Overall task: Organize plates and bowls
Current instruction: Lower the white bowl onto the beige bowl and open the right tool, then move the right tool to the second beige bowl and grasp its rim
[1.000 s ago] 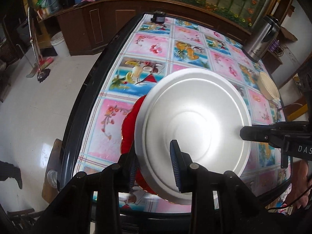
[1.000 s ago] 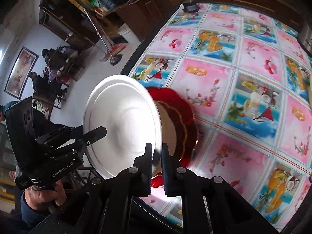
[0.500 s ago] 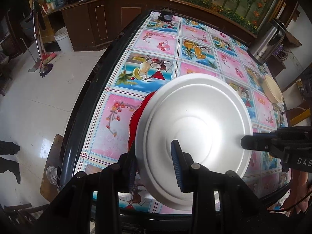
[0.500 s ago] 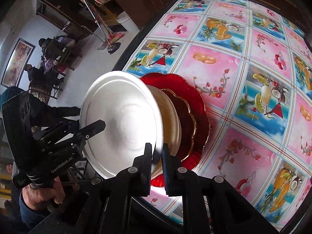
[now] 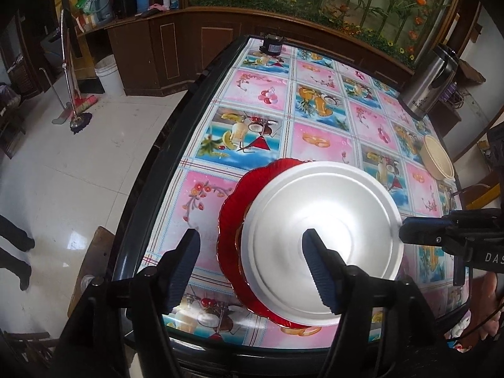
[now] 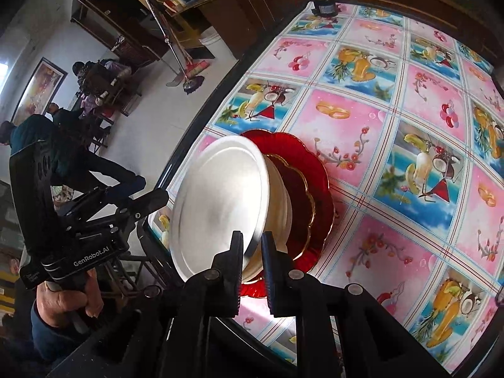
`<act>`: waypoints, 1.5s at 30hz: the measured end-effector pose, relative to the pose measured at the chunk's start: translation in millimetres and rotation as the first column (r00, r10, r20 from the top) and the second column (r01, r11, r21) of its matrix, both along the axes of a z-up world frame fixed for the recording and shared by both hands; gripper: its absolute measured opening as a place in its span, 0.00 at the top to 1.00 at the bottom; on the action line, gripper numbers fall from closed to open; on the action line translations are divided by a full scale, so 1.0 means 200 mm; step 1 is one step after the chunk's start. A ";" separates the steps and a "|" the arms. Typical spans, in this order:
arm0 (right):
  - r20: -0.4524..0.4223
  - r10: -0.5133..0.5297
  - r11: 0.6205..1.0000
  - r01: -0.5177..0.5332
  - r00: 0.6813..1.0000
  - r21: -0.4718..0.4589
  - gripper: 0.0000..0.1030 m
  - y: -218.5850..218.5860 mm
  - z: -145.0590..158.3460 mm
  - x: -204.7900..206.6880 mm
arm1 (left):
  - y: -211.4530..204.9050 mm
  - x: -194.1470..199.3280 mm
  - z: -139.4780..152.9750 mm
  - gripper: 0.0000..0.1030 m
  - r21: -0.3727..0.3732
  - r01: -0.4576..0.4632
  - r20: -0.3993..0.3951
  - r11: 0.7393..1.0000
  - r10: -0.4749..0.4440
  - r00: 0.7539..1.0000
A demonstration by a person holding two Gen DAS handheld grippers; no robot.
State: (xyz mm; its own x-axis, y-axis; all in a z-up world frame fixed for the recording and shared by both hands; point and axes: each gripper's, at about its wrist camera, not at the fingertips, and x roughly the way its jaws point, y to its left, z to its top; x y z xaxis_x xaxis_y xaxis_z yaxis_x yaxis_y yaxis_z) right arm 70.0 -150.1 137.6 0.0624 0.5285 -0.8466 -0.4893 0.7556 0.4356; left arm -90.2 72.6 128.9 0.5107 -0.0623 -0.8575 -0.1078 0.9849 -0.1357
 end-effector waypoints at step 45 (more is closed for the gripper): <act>0.015 -0.431 0.902 0.430 0.902 0.041 0.87 -0.92 0.00 0.43 | -0.57 0.04 0.25 0.34 0.067 0.272 0.120 0.960 -0.278 0.953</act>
